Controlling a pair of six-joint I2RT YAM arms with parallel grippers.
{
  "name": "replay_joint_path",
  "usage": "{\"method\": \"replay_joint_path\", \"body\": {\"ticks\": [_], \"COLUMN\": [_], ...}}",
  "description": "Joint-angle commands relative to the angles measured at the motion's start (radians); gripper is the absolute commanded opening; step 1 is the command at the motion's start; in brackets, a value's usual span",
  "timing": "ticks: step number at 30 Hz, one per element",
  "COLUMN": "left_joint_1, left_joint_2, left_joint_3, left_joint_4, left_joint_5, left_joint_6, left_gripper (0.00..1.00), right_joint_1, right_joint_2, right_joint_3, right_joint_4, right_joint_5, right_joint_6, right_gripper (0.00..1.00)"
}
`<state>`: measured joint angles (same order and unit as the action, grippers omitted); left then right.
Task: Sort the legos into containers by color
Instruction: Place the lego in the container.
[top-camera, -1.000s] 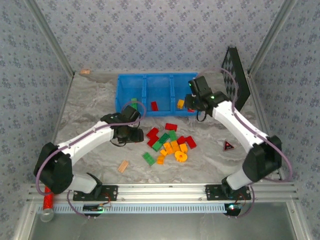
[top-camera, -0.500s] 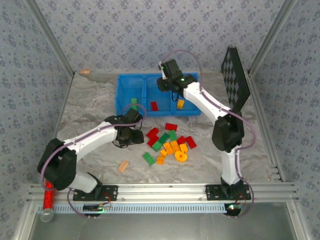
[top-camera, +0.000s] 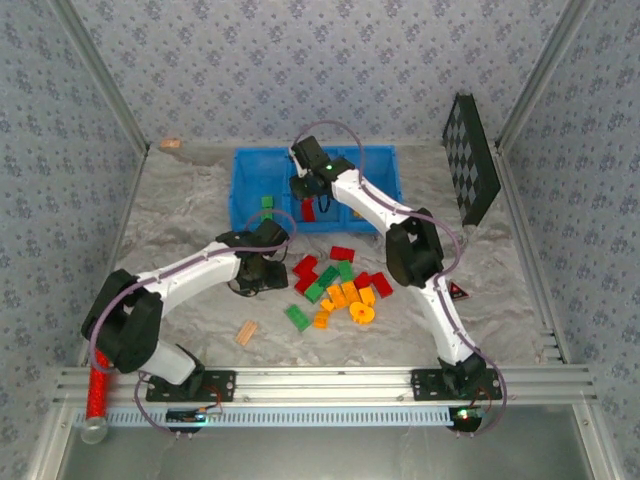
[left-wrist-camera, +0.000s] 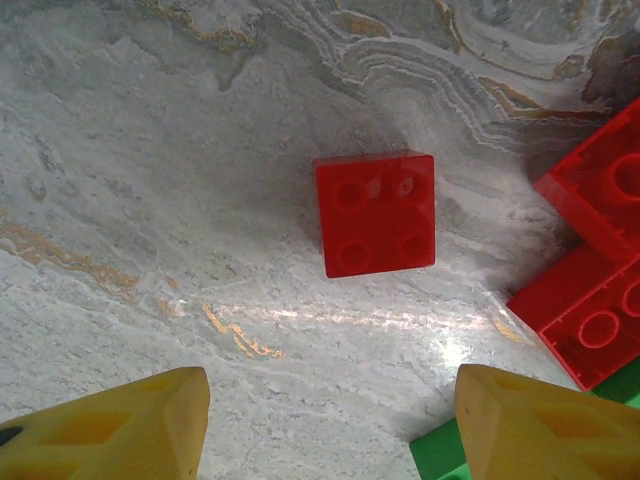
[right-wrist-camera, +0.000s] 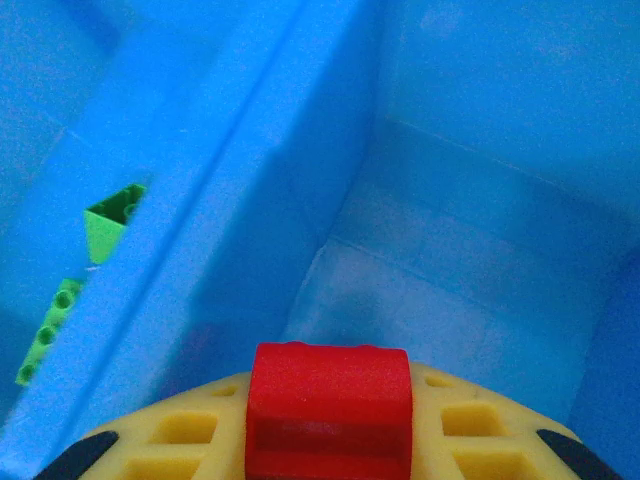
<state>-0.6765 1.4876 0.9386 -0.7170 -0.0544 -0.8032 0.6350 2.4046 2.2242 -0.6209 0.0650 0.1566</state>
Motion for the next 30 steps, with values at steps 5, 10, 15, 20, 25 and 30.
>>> {"method": "replay_joint_path", "body": {"ticks": [5,10,15,20,25,30], "left_joint_1": [-0.004,0.0,0.017,0.034,0.043,0.044], "left_joint_2": [0.028,0.06,0.111,0.158,0.217,0.262], "left_joint_3": [0.035,0.054,0.084,0.111,0.133,0.144], "left_joint_4": [-0.015,0.002,0.025,0.069,0.094,0.094], "left_joint_5": [-0.04,-0.056,-0.058,-0.055,-0.034,0.003], "left_joint_6": [-0.003,0.016,0.04,0.059,0.076,0.078], "left_gripper": [0.66,0.66,0.66,0.66,0.65,0.62], "right_joint_1": [0.003,0.003,-0.002,-0.002,0.001,0.002], "right_joint_2": [0.061,0.037,-0.017,-0.102,-0.225,-0.358], "right_joint_3": [0.052,0.036,0.025,-0.004,-0.092,-0.206], "right_joint_4": [-0.049,-0.046,-0.043,-0.04,-0.025,-0.033], "right_joint_5": [-0.022,-0.019,-0.014,-0.014,-0.029,-0.002], "right_joint_6": [0.011,0.008,0.002,-0.005,-0.005,-0.003], "right_gripper": [0.38,0.51,0.55,0.55,0.55,0.55]}}
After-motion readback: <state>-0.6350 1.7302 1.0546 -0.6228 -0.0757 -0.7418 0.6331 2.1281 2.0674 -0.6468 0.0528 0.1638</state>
